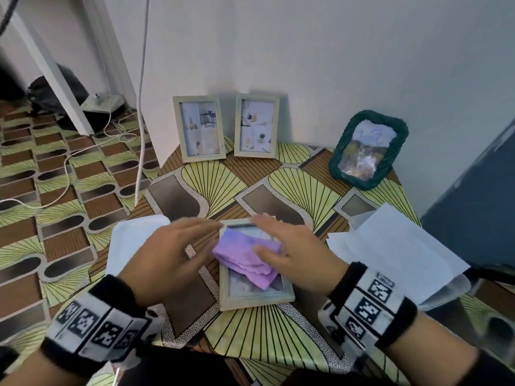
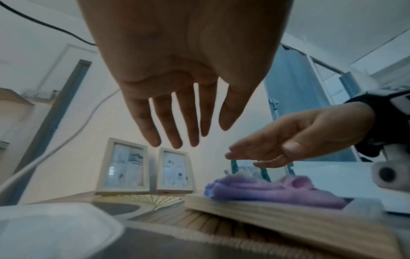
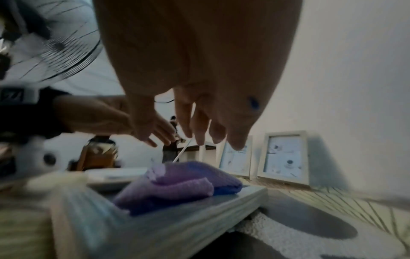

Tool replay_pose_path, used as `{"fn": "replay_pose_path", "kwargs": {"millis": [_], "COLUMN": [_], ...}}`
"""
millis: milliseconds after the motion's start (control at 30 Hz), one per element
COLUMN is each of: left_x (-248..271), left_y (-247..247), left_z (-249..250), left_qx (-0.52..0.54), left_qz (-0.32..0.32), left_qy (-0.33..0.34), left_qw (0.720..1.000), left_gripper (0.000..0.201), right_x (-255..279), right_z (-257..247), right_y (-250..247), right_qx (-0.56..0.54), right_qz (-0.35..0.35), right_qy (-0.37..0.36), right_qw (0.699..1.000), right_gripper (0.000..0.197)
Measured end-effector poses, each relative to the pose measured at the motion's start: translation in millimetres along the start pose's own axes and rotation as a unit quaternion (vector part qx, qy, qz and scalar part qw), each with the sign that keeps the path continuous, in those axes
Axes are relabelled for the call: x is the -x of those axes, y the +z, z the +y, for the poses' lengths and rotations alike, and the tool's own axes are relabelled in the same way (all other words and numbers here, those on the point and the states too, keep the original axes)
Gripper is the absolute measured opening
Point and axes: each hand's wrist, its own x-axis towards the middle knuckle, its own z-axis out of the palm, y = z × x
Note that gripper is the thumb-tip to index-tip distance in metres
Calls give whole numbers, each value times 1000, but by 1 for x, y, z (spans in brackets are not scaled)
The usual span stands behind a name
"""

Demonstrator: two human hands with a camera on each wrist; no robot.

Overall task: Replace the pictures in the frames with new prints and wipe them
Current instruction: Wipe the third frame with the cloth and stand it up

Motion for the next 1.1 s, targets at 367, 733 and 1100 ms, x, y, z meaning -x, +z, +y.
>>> {"fn": "replay_pose_path", "kwargs": {"millis": [367, 733, 1100], "left_x": [17, -26, -38], "left_y": [28, 32, 45], "left_z": [-9, -14, -15], "left_qx": [-139, -97, -176], "left_qz": [-322, -424, -398], "left_qy": [-21, 25, 54], "left_qw": [936, 900, 899], "left_gripper": [103, 121, 131], "right_x": [-16, 11, 4], "right_z": [-8, 0, 14], "right_y": [28, 32, 32], "right_qx": [266, 305, 266], "right_qz": [-268, -176, -244], "right_qy": [-70, -7, -35], "right_qw": [923, 936, 932], "right_gripper": [69, 63, 67]}}
